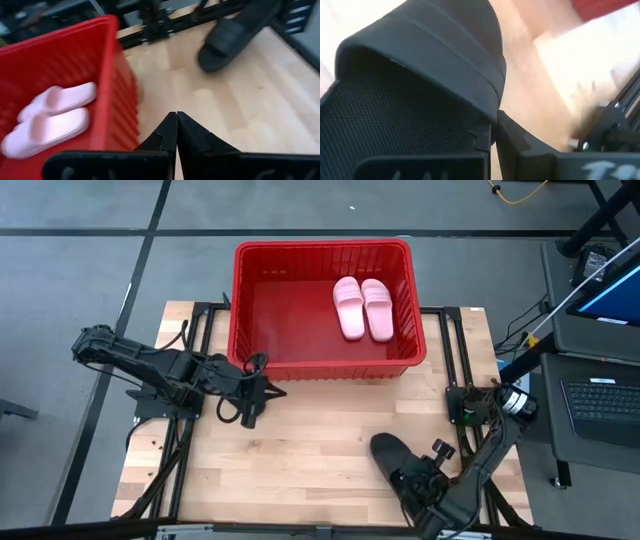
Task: Pick and place slides into bin
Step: Put the bottom black slide into the red bin
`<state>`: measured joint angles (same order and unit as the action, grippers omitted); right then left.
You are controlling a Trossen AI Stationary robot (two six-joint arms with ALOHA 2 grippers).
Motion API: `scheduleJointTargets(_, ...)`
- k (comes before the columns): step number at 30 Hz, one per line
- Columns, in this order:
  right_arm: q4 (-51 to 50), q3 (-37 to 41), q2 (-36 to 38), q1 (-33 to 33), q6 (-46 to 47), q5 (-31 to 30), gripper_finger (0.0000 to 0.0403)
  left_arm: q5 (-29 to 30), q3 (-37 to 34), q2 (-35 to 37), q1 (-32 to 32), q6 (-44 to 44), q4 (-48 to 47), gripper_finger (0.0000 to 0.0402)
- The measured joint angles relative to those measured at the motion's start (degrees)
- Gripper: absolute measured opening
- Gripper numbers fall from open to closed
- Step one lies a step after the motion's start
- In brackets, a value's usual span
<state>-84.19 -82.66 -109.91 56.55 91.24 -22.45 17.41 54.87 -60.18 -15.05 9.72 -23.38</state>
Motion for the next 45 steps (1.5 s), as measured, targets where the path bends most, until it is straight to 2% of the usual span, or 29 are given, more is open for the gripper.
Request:
scheduleJointTargets(4,-1.7,-0.9,0.0,-2.0,0.3,-3.5,0.0012,-4.0,0.0,0.0,0.0,0.0,0.0,0.0007)
scheduleJointTargets(13,-4.0,-0.9,0.0,-6.4,3.1,-11.6,0.0012,-4.1,0.0,-0.5,0.0,-1.7,3.8,0.0037)
scheduleJointTargets(16,-4.1,-0.9,0.0,-8.1,3.1,-12.5,0.0012,-5.4,0.0,-1.3,0.0,-3.1,5.4,0.0054)
scheduleJointTargets(20,-4.3,-0.9,0.0,-10.1,3.0,-14.0,0.0012,-7.4,0.0,-4.0,-0.4,-3.2,6.8,0.0083)
scheduleJointTargets(23,-4.3,-0.9,0.0,-11.3,2.9,-16.8,0.0012,-7.4,0.0,-6.9,-1.3,-3.1,9.4,0.0106)
scheduleJointTargets(27,-4.5,-0.9,0.0,-13.0,2.9,-17.2,0.0012,-6.8,0.0,-11.5,-2.4,-3.0,15.2,0.0135)
scheduleJointTargets(33,-3.9,-0.9,0.0,-15.4,3.0,-21.3,0.0012,-2.5,0.0,-18.0,-3.5,0.7,25.4,0.016)
scheduleJointTargets(39,-3.8,-0.9,0.0,-17.5,3.0,-23.5,0.0012,2.6,0.0,-23.4,-5.1,3.1,33.9,0.0162)
scheduleJointTargets(45,-3.3,-0.9,0.0,-18.6,2.8,-24.1,0.0012,11.1,0.0,-28.1,-6.5,3.1,42.2,0.0163)
